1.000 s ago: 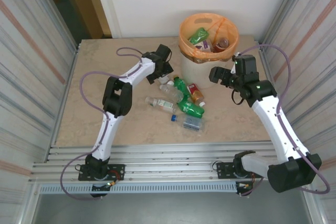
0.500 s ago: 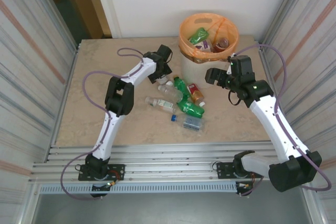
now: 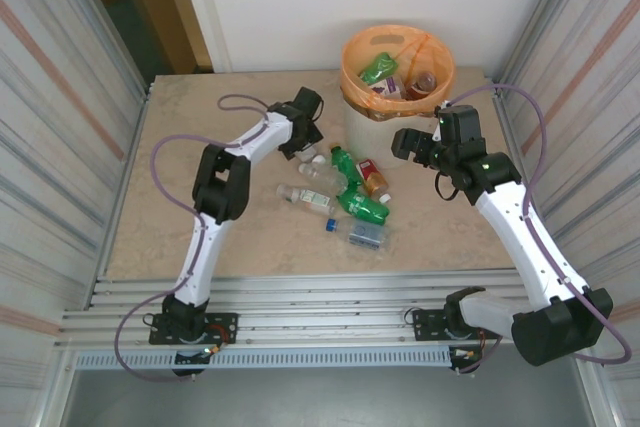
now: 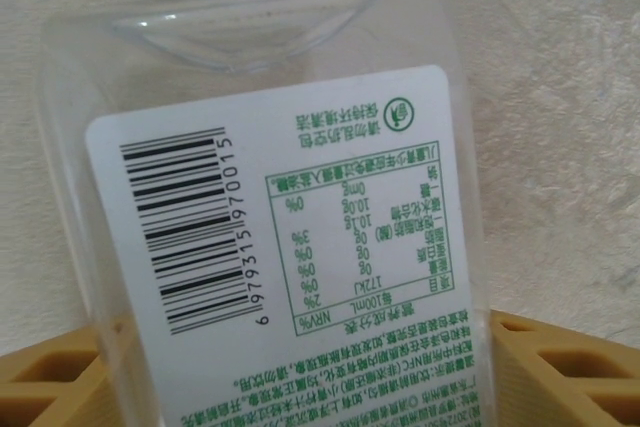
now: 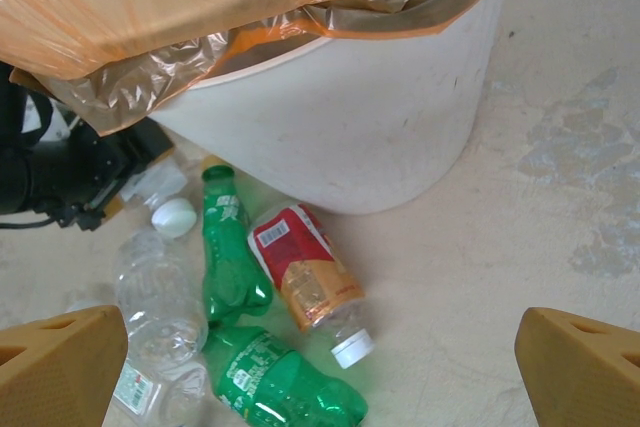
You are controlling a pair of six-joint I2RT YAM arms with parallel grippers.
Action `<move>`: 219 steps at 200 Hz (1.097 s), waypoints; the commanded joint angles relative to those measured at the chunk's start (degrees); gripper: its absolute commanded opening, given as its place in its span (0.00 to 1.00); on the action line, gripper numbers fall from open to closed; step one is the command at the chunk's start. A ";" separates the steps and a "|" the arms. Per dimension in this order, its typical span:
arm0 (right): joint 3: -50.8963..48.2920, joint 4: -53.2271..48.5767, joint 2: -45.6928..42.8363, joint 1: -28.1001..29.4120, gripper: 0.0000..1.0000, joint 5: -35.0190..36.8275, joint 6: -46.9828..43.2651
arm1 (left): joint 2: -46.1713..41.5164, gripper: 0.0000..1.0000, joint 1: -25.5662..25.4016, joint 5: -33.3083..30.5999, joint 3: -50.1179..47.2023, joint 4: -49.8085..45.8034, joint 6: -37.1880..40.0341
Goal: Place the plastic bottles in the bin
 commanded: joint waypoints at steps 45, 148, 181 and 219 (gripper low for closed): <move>-0.15 1.89 -1.35 2.01 0.98 0.96 -0.20 | -14.58 0.53 1.64 -1.49 -11.89 11.00 2.02; -3.22 12.62 0.65 8.00 0.98 -11.94 3.34 | -32.32 0.52 1.72 4.08 -28.73 23.82 4.14; -3.36 18.11 4.03 13.74 0.99 -14.13 3.79 | -39.20 0.52 1.45 6.30 -35.99 27.81 4.32; -1.79 23.53 10.23 18.07 0.98 -17.40 5.17 | -46.45 0.52 1.36 10.20 -44.71 33.29 2.38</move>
